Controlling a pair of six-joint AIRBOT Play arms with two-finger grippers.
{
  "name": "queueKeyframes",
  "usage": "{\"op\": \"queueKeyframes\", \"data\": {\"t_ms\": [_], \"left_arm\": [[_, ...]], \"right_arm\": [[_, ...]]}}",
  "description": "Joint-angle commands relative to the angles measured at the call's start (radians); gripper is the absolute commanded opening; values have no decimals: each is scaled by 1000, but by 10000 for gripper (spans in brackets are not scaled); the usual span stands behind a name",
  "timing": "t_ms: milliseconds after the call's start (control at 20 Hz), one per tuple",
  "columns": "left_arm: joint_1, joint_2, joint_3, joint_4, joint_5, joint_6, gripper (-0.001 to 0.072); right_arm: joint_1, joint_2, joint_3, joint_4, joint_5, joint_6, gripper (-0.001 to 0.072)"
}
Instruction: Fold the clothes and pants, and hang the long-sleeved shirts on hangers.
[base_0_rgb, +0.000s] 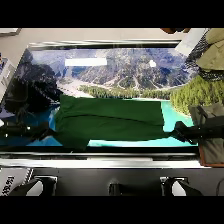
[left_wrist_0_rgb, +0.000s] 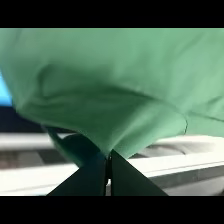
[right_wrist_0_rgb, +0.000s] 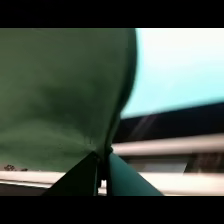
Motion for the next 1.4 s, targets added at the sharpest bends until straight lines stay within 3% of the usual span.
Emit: {"op": "queueKeyframes", "data": {"t_ms": [0, 200, 550, 850, 1150, 1350], "left_arm": [[-48, -190, 173, -8, 47, 69, 12], [-94, -438, 410, -7, 45, 76, 12], [-117, -741, 782, -7, -36, 72, 12], [-129, -893, 936, -7, -41, 56, 12], [-132, -998, 1057, -4, -31, 29, 12], [-146, -1036, 1066, -4, -23, 30, 13]], "right_arm": [[133, -94, 73, 19, 120, -18, 25], [190, -204, 127, -7, 272, 84, 25], [190, -314, 235, -5, 432, 129, 25], [241, -478, 387, 34, 443, 87, 27], [261, -528, 424, 0, 580, 171, 26], [261, -571, 424, 4, 543, 171, 27]]}}
